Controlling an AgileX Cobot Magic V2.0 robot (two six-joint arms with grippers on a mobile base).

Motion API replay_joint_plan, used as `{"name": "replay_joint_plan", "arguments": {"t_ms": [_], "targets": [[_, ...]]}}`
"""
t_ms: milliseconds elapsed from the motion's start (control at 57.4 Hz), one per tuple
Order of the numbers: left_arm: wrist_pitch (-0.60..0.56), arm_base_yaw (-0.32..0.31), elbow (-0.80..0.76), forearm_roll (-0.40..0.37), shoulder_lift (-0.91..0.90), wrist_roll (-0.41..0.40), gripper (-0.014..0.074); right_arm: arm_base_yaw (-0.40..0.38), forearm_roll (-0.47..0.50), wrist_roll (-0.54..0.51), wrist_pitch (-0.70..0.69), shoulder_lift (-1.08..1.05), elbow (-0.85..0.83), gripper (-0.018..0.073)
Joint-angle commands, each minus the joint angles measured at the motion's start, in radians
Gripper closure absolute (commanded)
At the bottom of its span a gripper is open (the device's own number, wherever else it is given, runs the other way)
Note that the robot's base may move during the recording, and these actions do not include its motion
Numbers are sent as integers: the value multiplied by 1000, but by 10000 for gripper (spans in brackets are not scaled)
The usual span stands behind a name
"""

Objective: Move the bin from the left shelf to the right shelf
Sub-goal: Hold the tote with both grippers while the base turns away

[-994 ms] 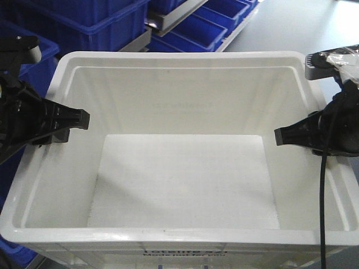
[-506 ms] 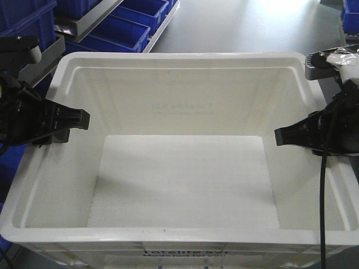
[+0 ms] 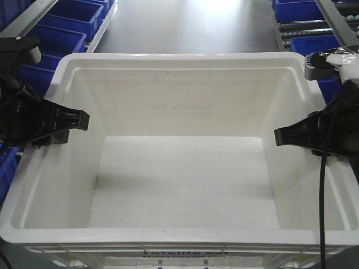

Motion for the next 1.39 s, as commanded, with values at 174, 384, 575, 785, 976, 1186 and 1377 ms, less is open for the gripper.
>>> {"name": "replay_joint_plan", "arguments": {"t_ms": [174, 384, 575, 785, 976, 1186, 1377], "targets": [[-101, -6, -33, -10, -39, 9, 603, 0, -37, -18, -104, -26, -44, 550], [-101, -6, -33, -10, -39, 9, 603, 0, -37, -18, -103, -26, -44, 550], [-101, -6, -33, -10, -39, 9, 603, 0, -37, -18, -103, -26, -44, 550], [-101, -6, -33, -10, -39, 9, 603, 0, -37, -18, -101, -26, -44, 550], [-101, -6, -33, -10, -39, 9, 603, 0, -37, -18, -101, -26, -44, 550], [-101, -6, -33, -10, -39, 9, 603, 0, -37, -18, -101, -26, -44, 550], [-101, -6, -33, -10, -39, 9, 603, 0, -37, -18, -101, -26, -44, 550]]}}
